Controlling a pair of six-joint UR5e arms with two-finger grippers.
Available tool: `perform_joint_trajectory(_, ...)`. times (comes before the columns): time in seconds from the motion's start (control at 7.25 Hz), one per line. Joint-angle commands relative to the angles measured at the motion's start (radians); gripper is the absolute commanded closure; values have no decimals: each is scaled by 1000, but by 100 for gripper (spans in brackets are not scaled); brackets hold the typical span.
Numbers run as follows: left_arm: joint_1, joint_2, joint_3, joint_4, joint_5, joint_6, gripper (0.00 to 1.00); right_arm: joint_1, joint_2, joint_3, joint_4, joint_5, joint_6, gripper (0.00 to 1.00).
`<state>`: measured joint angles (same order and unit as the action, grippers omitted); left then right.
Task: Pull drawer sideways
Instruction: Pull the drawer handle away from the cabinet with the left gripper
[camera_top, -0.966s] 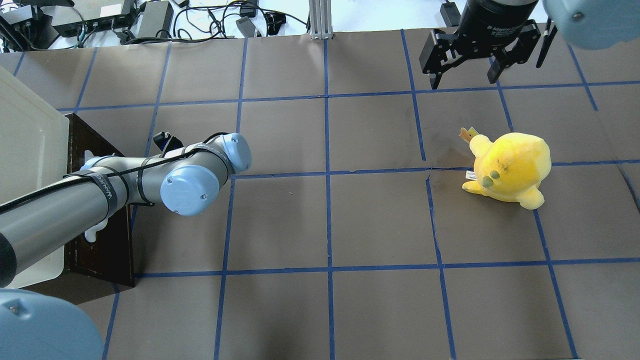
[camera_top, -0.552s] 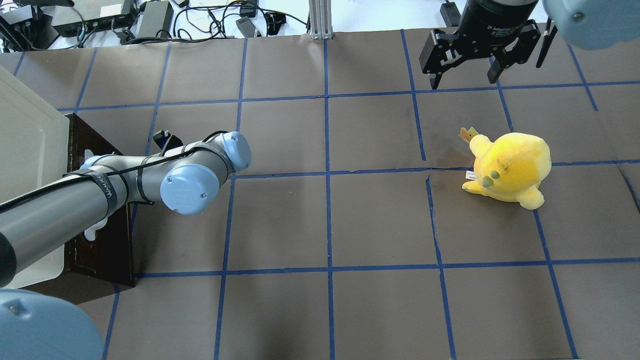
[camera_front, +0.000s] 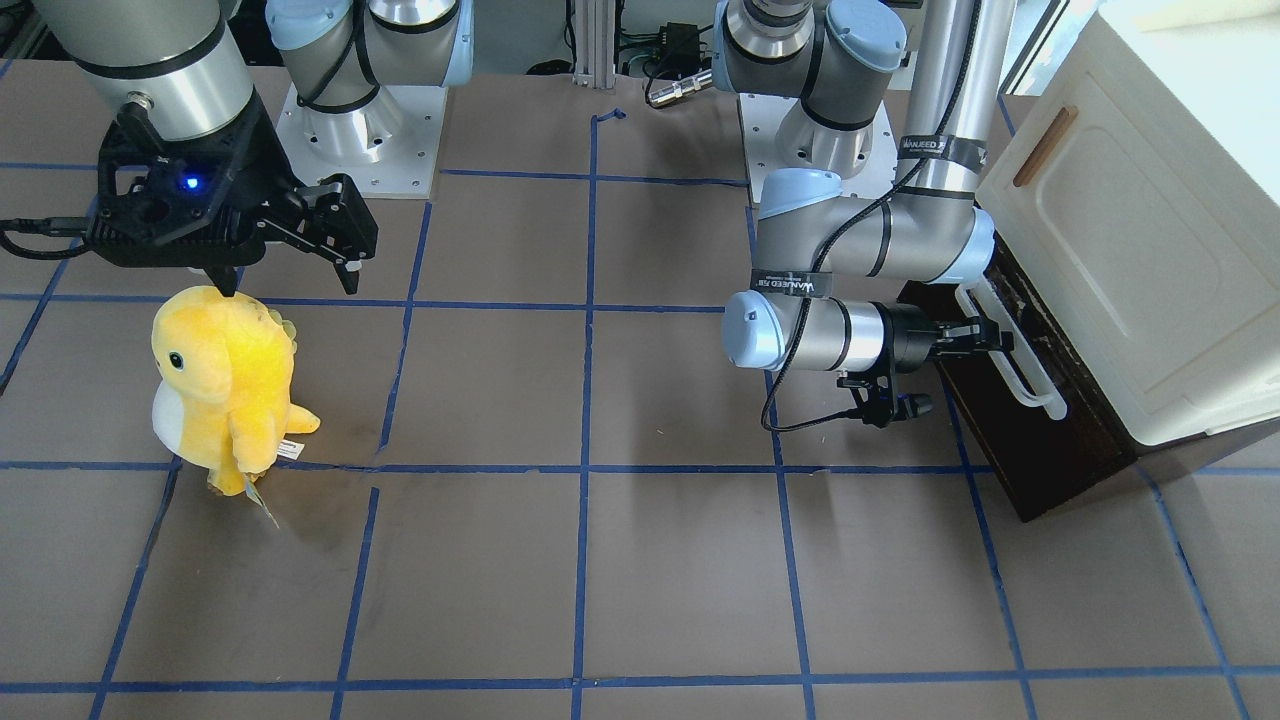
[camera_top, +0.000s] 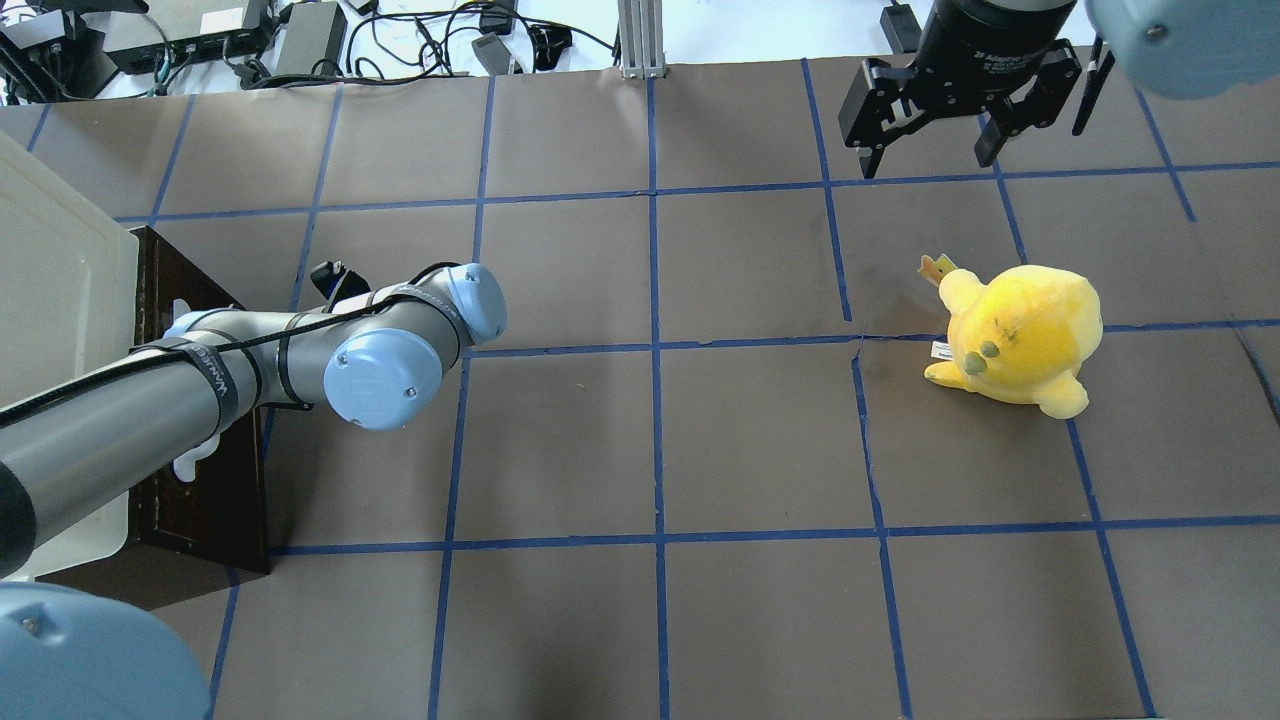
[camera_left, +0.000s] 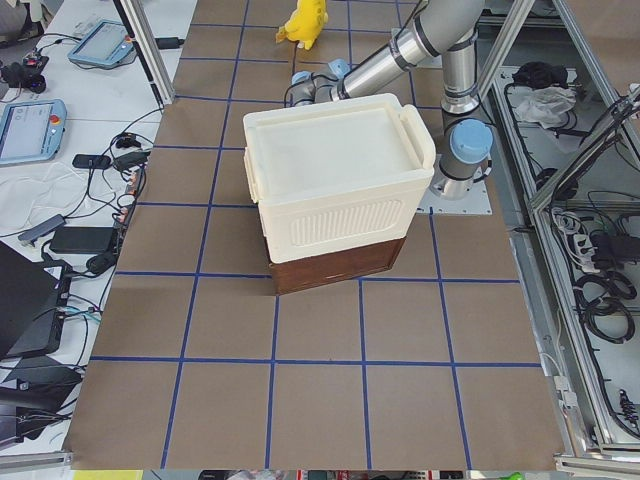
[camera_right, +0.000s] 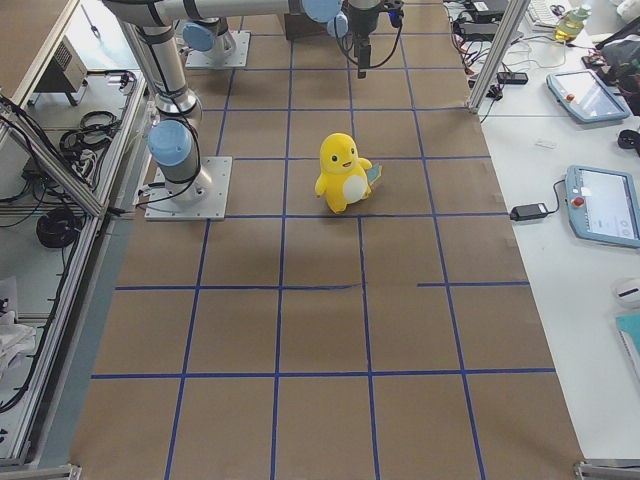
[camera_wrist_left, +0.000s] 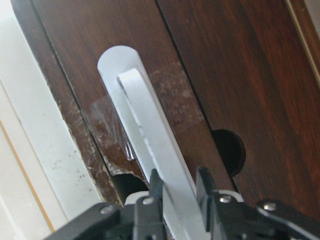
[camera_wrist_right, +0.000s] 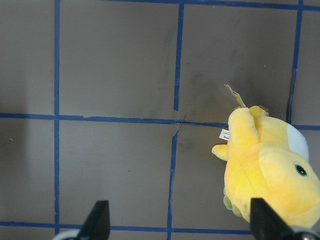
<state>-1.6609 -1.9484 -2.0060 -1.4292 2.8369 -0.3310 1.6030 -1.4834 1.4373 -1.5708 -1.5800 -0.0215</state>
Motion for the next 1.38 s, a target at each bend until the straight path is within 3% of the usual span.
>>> perform_joint_trajectory(0.0, -13, 3, 1, 1, -1, 3, 70, 0, 0, 0, 0, 0, 0, 0)
perform_joint_trajectory(0.69, -92, -4, 18, 9, -16, 4, 69, 0, 0, 0, 0, 0, 0, 0)
perform_joint_trajectory(1.24, -151, -3, 67, -8, -83, 10, 68, 0, 0, 0, 0, 0, -2, 0)
